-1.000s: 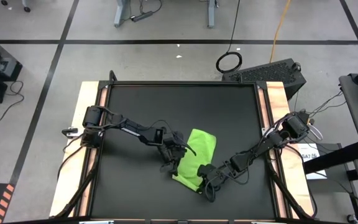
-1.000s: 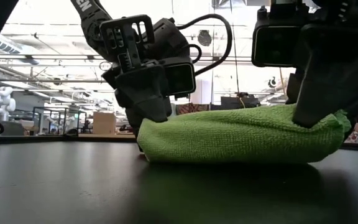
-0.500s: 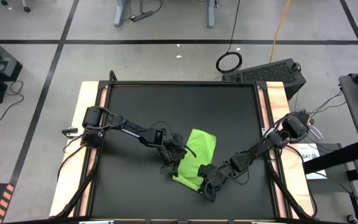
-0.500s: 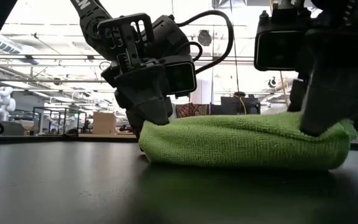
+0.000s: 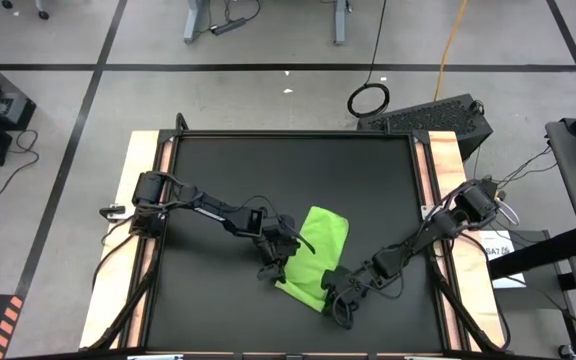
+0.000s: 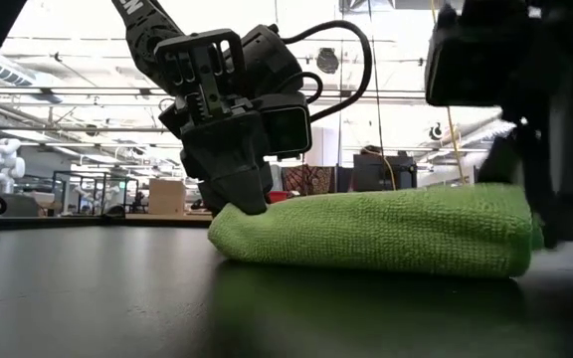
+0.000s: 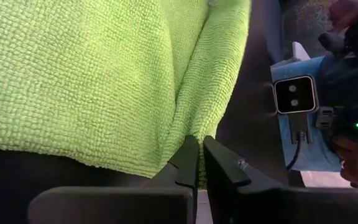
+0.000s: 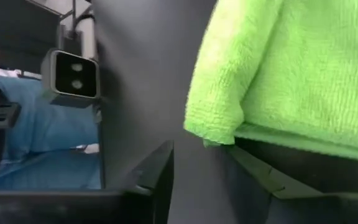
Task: Roll towel into tight, uniform cylinder
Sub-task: Roll the green towel
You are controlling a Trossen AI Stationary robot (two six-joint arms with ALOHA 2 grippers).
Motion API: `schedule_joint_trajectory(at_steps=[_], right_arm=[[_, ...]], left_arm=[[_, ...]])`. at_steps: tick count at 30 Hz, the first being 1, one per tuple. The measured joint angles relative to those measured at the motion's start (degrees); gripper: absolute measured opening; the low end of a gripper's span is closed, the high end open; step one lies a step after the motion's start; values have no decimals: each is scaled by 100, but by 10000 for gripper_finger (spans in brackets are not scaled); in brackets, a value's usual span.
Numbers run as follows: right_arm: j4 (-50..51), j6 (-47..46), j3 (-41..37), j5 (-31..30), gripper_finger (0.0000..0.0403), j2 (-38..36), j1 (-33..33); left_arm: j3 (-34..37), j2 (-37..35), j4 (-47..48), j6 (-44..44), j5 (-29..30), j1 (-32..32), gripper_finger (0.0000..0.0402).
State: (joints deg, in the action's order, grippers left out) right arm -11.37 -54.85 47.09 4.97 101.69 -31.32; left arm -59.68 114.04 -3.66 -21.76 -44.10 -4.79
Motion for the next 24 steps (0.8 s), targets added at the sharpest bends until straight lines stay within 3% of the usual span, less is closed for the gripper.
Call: schedule_joint_trajectory(at_steps=[4,11,24], right_arm=[[454,216,4,-419,123,-372,27],[2067,503,13,-2103,123,-1237,98],[1922,996,-146,-2121,115,-761,956]], left_arm=[[-9,41,-35,3,37,-23,20],[-26,136,-78,-17,-24,-41,20],[-24,151,-57,-143,379,-67,21]])
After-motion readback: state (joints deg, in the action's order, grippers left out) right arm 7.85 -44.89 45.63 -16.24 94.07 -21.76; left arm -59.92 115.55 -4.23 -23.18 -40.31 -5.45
